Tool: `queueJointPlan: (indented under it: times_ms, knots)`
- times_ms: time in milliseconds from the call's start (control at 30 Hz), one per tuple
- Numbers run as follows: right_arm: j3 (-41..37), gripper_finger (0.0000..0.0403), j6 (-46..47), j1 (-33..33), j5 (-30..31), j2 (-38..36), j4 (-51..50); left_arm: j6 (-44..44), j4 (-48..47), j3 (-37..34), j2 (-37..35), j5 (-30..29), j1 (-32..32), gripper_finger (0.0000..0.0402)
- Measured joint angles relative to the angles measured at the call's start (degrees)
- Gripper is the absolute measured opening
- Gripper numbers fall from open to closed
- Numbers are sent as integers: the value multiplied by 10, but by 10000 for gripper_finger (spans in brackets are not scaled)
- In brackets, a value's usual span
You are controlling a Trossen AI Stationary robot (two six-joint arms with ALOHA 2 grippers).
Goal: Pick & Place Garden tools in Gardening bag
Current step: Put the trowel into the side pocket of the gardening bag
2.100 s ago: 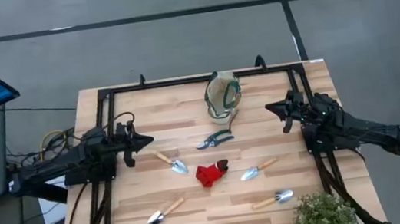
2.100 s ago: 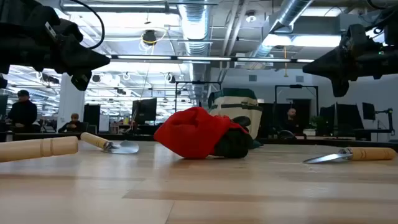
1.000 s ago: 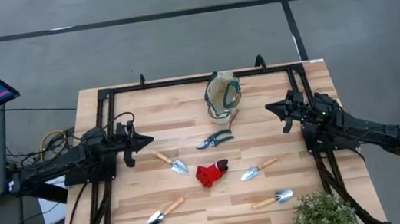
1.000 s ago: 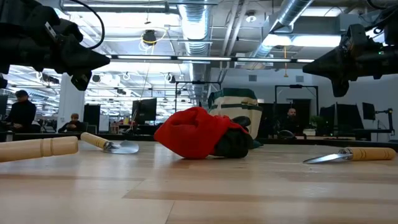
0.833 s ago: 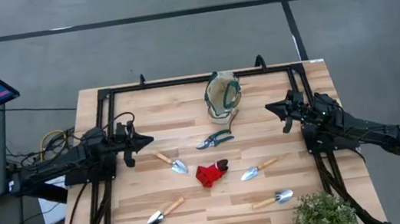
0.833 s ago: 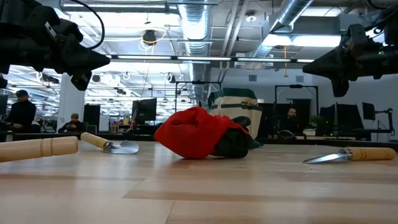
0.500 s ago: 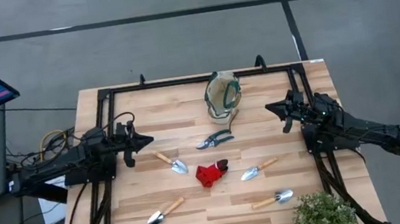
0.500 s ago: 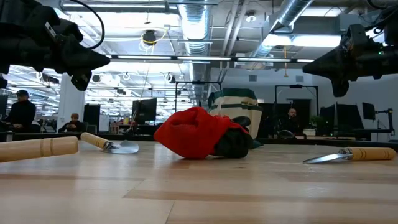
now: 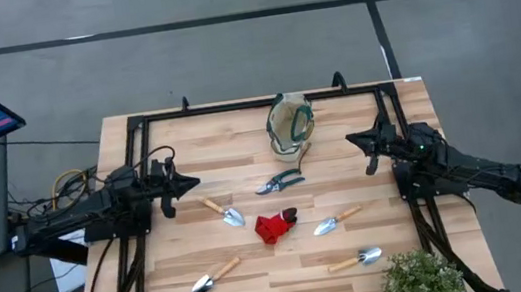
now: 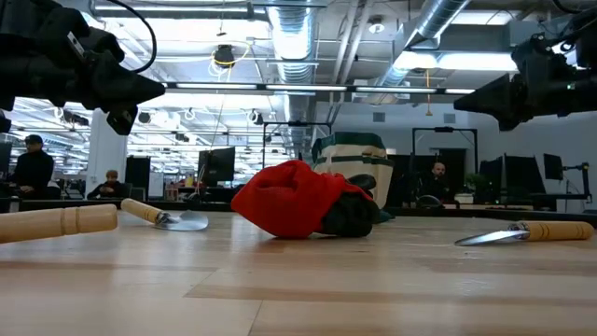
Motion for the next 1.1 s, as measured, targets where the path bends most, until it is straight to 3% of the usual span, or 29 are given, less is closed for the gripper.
queueJointPlan:
  times_ms: [100, 233, 367, 467, 567, 633, 800, 933, 1100]
  knots:
    - [-1, 10, -60, -4, 11, 0, 6, -14, 0, 0, 0, 0, 0, 14]
    - [-1, 10, 16, 3, 11, 0, 7, -50, 1, 0, 0, 0, 0, 14]
    - [-1, 10, 169, 13, 11, 0, 8, -137, 5, 0, 0, 0, 0, 14]
    - [-1, 10, 349, 21, 11, 0, 8, -203, 9, 0, 0, 0, 0, 14]
    - [-1, 10, 526, 29, 11, 0, 8, -238, 14, 0, 0, 0, 0, 14]
    - [-1, 10, 584, 35, 8, 0, 8, -243, 15, 0, 0, 0, 0, 14]
    - [-1, 10, 659, 49, 10, 0, 9, -245, 24, 0, 0, -15, 0, 14]
    - [-1, 10, 676, 64, -23, 0, 11, -252, 26, 0, 0, -31, 0, 14]
    - [-1, 11, 724, 89, -38, 0, 99, -320, 26, 0, 0, -65, 0, 14]
